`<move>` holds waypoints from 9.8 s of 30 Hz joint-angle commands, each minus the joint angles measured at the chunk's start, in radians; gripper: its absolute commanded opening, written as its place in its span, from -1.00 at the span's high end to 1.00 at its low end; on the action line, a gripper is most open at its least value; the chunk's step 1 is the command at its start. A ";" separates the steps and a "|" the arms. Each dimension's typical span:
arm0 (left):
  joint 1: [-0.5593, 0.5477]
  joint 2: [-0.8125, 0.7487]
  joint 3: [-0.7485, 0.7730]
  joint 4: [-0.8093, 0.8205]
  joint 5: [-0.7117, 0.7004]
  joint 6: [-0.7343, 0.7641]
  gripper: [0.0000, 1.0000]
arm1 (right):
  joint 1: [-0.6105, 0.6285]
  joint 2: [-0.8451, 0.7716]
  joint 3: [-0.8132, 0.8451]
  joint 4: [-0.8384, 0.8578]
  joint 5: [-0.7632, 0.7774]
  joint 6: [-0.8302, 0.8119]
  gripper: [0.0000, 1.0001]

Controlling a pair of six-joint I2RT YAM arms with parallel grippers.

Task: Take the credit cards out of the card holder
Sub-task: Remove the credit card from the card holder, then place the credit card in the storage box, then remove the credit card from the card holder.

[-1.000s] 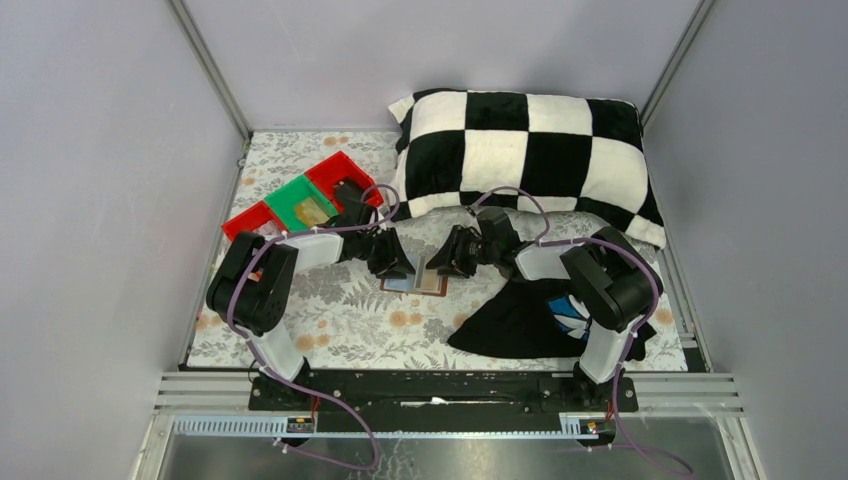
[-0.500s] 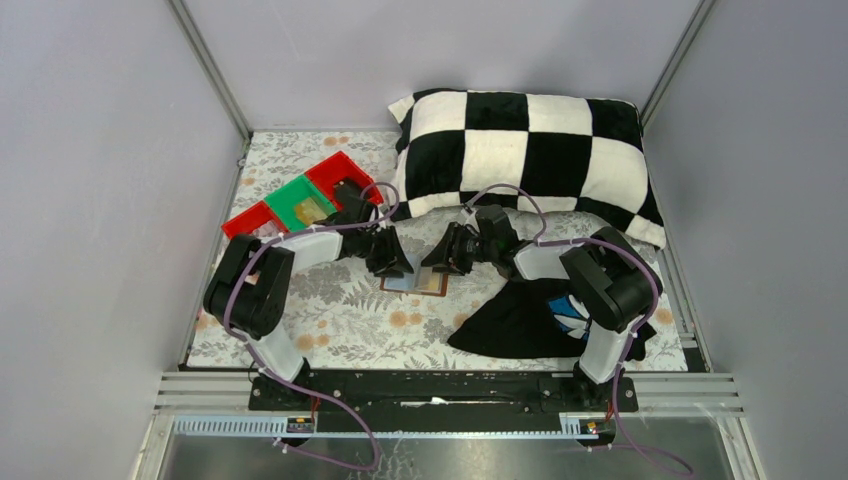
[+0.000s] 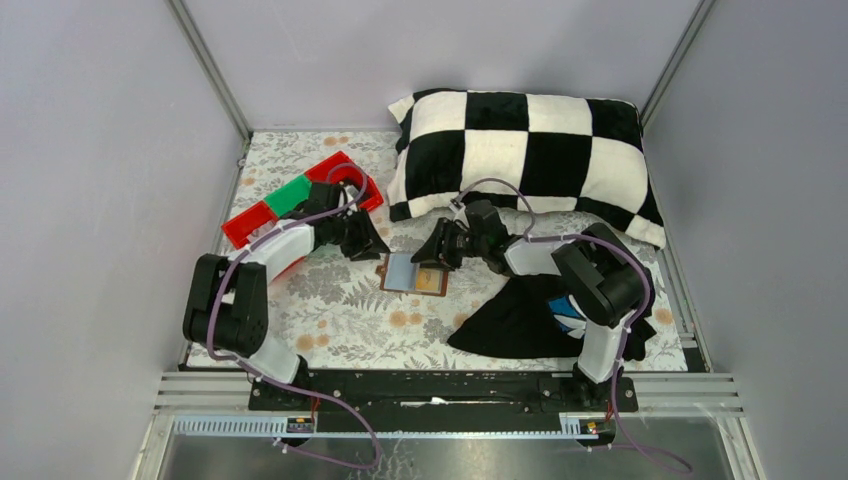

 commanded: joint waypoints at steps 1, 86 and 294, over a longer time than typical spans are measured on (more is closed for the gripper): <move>0.047 -0.070 0.027 -0.043 -0.013 0.046 0.21 | 0.036 0.035 0.094 0.011 -0.021 -0.009 0.09; -0.063 0.165 -0.111 0.217 0.045 -0.014 0.25 | 0.022 0.139 -0.002 0.117 0.064 0.130 0.28; -0.142 0.181 -0.079 0.268 0.071 -0.091 0.26 | -0.048 -0.075 -0.178 0.036 0.059 -0.016 -0.43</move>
